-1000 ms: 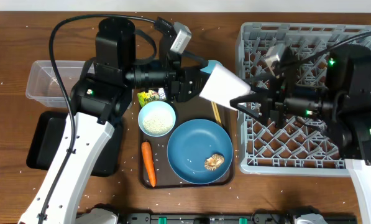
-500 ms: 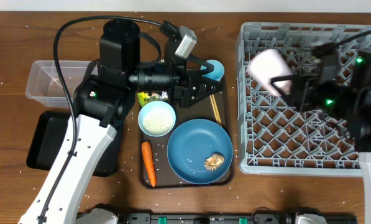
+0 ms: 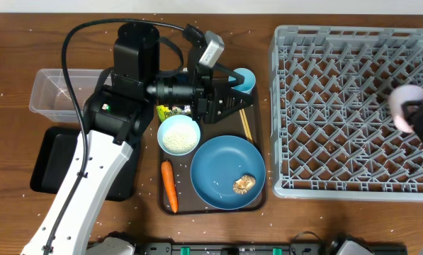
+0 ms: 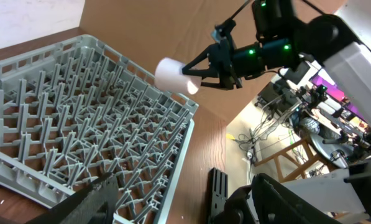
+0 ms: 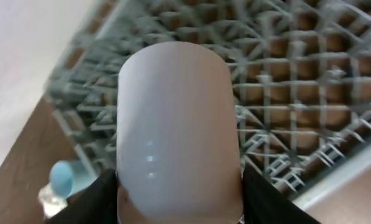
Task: Sort waste into correct bins and load items into the dishwasher rack
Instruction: 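Place the pink cup upside down in the dish rack with right gripper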
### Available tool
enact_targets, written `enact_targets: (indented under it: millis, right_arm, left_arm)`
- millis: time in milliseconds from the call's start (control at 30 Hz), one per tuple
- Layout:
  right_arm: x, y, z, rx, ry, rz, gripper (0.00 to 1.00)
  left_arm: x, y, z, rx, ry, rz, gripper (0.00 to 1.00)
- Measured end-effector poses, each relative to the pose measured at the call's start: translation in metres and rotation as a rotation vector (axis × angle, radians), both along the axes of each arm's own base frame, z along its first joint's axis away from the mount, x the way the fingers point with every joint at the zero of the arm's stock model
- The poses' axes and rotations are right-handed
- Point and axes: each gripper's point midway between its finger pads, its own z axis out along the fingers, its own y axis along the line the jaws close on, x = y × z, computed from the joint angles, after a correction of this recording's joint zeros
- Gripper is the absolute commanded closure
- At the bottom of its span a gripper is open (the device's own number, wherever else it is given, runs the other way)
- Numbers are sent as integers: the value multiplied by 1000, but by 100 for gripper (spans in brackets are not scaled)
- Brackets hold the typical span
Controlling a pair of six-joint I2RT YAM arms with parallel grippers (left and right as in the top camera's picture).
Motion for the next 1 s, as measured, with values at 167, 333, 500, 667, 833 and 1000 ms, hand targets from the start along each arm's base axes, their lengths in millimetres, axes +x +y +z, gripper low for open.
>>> enact_targets:
  millis: [167, 333, 500, 667, 833, 1000]
  right_arm:
    - [0, -18, -31, 75, 104, -59, 71]
    - [13, -21, -64, 160, 188, -50, 73]
    - [35, -27, -91, 227, 204, -36, 73]
    - [51, -30, -113, 287, 215, -42, 68]
    - [63, -26, -127, 314, 226, -35, 49]
    - [77, -21, -126, 320, 187, -7, 40]
  left_arm:
    - [0, 0, 0, 0, 0, 0, 30]
    - [0, 0, 0, 0, 0, 0, 30]
    - [0, 0, 0, 0, 0, 0, 30]
    - [0, 0, 0, 0, 0, 0, 30]
    - [0, 0, 0, 0, 0, 0, 30]
    - [1, 0, -2, 7, 6, 11, 30]
